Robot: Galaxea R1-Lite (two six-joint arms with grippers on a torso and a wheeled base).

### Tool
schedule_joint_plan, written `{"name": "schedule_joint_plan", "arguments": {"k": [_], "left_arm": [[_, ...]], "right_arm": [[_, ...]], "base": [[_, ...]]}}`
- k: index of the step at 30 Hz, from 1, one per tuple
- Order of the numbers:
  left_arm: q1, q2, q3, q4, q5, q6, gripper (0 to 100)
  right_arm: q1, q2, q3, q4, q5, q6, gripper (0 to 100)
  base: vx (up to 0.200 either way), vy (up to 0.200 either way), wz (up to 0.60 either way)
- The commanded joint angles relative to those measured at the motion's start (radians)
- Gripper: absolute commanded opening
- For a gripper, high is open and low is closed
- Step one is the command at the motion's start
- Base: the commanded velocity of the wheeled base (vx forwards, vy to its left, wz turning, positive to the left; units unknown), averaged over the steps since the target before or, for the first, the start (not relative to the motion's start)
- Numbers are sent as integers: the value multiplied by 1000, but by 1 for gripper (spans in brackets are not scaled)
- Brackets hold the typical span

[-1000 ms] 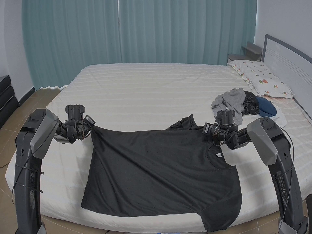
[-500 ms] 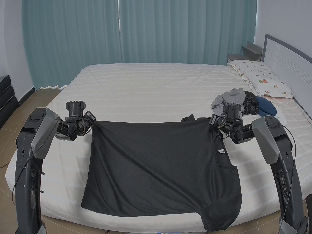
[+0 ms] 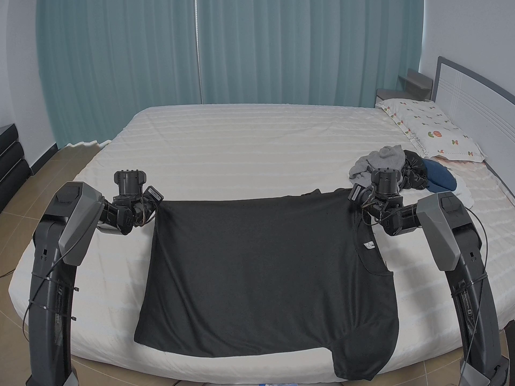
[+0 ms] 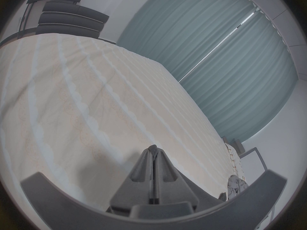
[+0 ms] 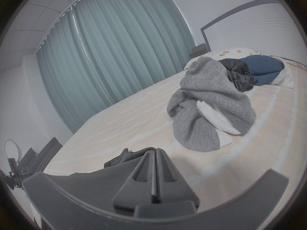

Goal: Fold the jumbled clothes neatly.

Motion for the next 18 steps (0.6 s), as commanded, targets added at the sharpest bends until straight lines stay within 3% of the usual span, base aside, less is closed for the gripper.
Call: {"name": "schedule_joint_plan", "arguments": {"k": [1, 8, 9, 10, 14, 18], "left_arm": [[-1, 33, -24, 2, 1, -1, 0], [1, 45, -28, 1, 1, -2, 0], [1, 45, -27, 2, -1, -2, 100], [-1, 48, -25, 2, -1, -2, 100], [-10, 45, -8, 4, 1, -2, 100], [-13, 8, 45, 14, 3, -1, 100]], "right_arm": [[-1, 18, 1, -9, 0, 5, 0], [4, 47, 1, -15, 0, 5, 0], [7, 50, 1, -9, 0, 5, 0], [8, 53, 1, -9, 0, 5, 100], [17, 59, 1, 0, -3, 5, 100], [20, 19, 10, 15, -55, 7, 100]], "base": [[0, 0, 0], [0, 0, 0], [0, 0, 0], [0, 0, 0], [0, 0, 0], [0, 0, 0]]}}
